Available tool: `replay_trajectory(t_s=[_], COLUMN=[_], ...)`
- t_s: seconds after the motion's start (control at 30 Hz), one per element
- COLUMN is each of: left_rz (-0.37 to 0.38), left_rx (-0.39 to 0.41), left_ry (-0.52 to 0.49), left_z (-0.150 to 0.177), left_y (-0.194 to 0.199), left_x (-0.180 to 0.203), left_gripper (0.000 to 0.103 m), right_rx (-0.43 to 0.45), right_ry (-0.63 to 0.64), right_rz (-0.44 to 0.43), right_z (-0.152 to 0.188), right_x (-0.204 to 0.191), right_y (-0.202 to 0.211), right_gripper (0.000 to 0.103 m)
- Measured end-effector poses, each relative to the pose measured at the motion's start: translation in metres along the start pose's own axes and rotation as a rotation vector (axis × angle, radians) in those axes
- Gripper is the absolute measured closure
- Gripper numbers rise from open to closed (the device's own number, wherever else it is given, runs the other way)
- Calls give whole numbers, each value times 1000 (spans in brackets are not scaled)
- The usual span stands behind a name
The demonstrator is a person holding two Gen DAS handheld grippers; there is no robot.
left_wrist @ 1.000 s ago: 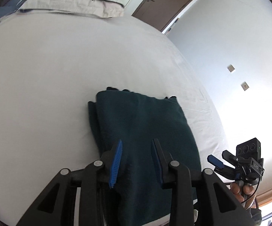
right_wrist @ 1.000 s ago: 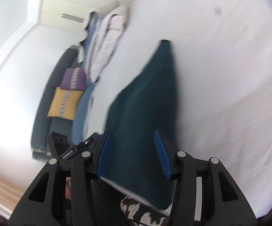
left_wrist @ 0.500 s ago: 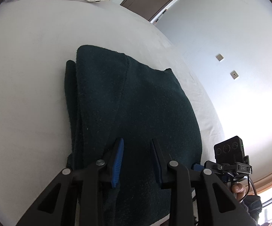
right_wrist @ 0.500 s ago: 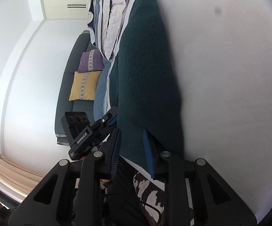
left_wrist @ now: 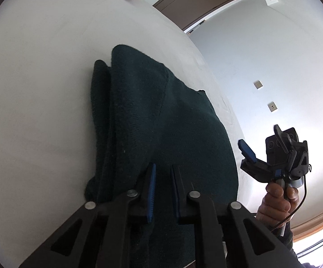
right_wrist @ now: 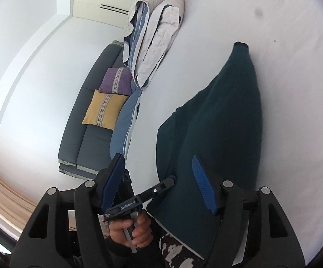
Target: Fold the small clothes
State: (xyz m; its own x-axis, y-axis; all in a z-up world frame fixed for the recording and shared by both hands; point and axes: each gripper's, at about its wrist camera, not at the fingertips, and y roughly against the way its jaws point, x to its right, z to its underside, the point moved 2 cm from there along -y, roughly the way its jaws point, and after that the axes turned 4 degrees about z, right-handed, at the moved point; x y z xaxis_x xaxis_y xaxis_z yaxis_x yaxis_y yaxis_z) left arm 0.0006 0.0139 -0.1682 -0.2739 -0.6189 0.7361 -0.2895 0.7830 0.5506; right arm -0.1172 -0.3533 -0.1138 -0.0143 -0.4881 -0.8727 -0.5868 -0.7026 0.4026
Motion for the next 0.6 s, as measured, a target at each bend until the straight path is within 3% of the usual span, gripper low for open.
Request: replay_trajectory(t_s=[0.03, 0.13, 0.37, 0.47, 0.57, 0.6], left_rz=[-6, 13, -12, -36, -44, -56], left_rx=[-2, -3, 1, 7, 32, 50], left_ry=[12, 52, 39, 25, -20, -47], left_z=[0, -1, 2, 2, 2, 3], left_y=[-1, 0, 4, 10, 22, 27], left_x=[-3, -10, -7, 0, 20, 29], left_gripper=[98, 97, 98, 98, 68, 51], right_rx=[-17, -34, -8, 34, 91, 106], right_ry=[-27, -52, -65, -42, 54, 86], right_rz=[29, 74, 74, 114, 154, 172], right_z=[-6, -10, -6, -4, 10, 17], right_x=[5, 26, 35, 16, -18, -27], right_y=[-13, -41, -34, -28, -11, -5], right_gripper=[41, 47, 50, 48, 45, 45])
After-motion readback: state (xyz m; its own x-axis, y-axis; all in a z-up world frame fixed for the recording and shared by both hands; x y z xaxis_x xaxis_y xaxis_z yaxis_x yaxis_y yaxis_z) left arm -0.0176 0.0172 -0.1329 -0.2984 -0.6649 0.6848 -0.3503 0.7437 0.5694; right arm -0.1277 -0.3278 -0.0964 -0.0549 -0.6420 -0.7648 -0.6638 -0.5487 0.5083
